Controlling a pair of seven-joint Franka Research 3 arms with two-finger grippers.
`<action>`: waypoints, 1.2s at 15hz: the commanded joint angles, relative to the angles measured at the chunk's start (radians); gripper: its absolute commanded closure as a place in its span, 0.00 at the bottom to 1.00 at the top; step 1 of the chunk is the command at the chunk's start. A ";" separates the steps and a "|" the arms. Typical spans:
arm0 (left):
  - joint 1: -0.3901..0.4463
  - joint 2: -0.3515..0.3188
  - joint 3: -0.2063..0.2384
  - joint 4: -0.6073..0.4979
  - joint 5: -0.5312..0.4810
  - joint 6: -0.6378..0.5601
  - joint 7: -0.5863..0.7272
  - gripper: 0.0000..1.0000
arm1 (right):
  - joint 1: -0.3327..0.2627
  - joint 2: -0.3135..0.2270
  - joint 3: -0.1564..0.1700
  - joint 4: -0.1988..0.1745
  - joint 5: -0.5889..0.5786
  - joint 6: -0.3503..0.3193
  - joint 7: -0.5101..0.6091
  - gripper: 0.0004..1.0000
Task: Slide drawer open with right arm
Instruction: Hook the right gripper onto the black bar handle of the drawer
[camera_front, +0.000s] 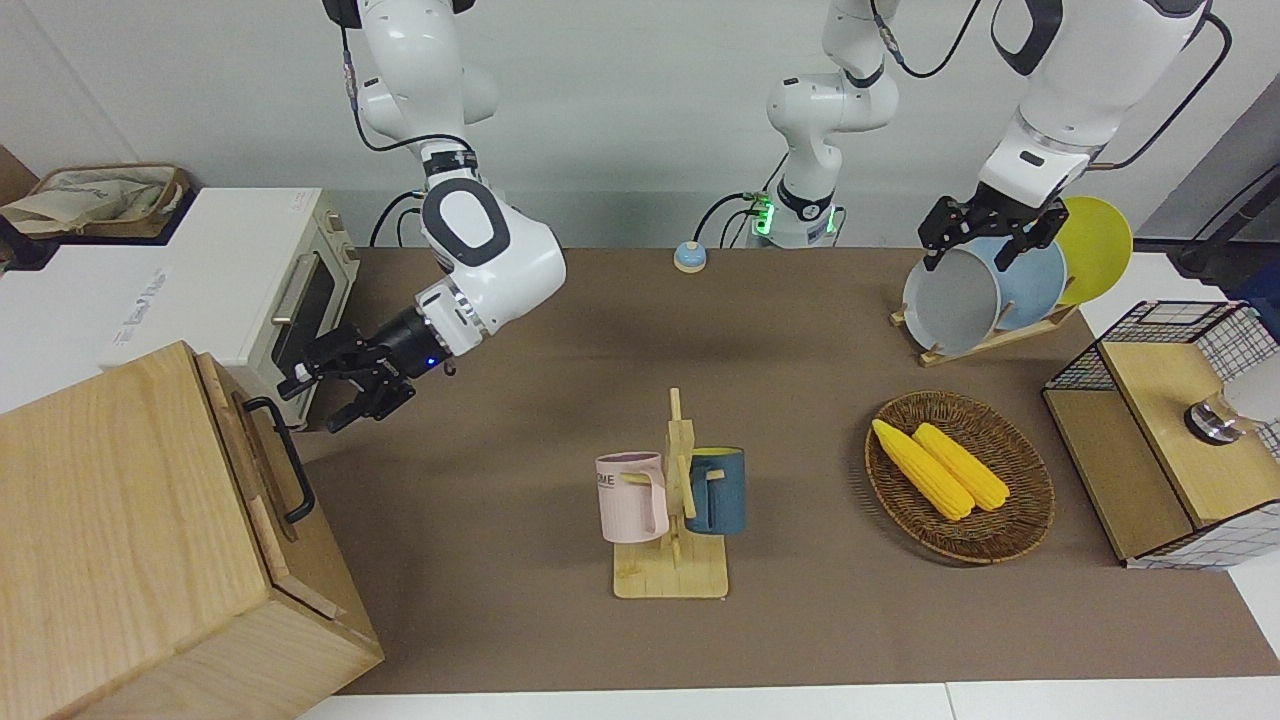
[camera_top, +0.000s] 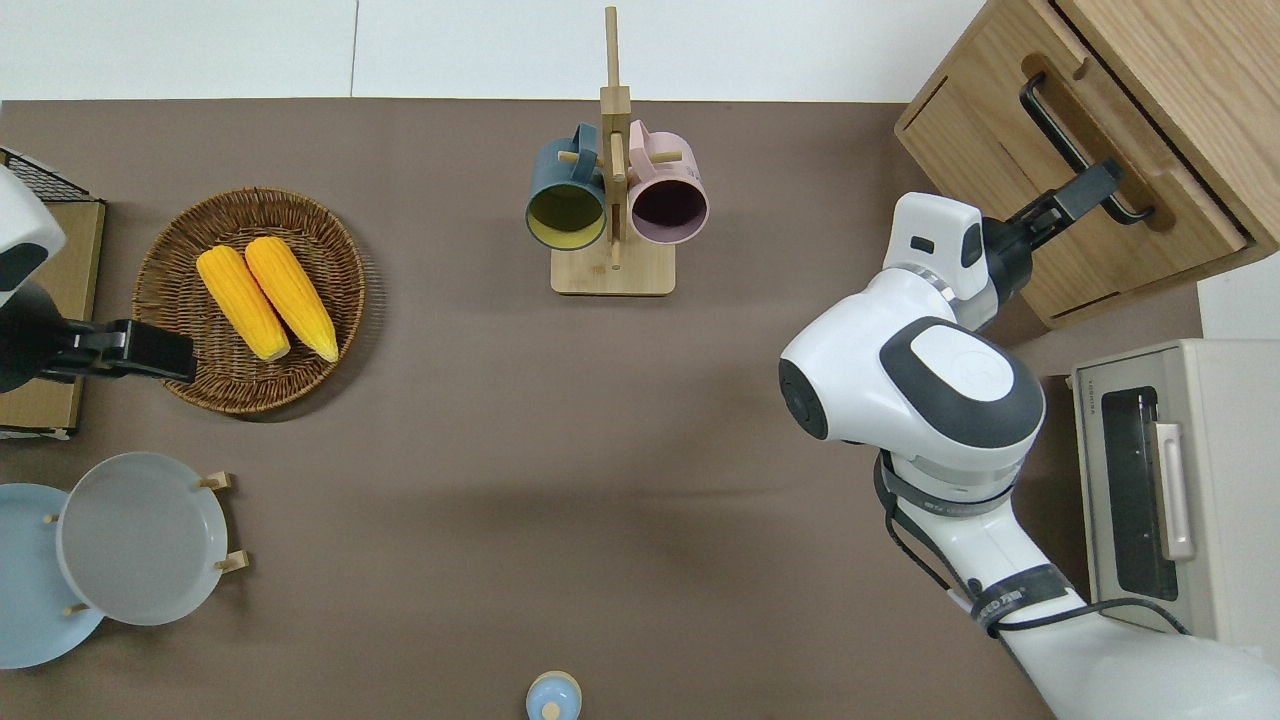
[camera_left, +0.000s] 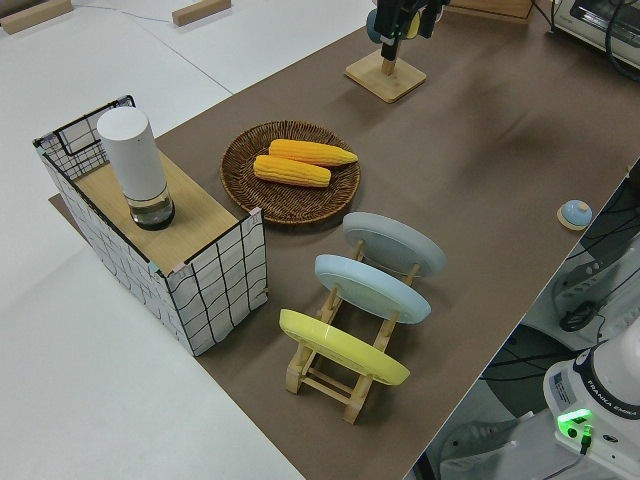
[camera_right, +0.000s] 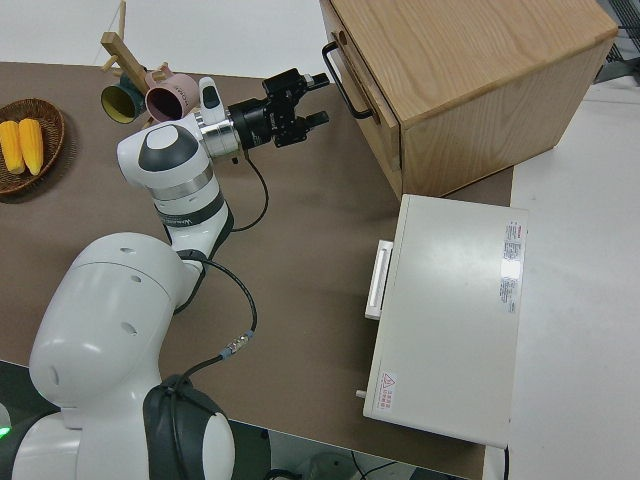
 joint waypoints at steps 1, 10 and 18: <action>0.004 0.011 -0.006 0.026 0.017 -0.020 0.010 0.01 | -0.027 0.024 0.007 -0.002 -0.088 0.030 0.049 0.02; 0.004 0.011 -0.006 0.026 0.017 -0.020 0.010 0.01 | -0.064 0.059 0.007 0.009 -0.208 0.079 0.052 0.56; 0.004 0.011 -0.006 0.024 0.017 -0.020 0.010 0.01 | -0.069 0.062 0.009 0.009 -0.208 0.082 0.061 1.00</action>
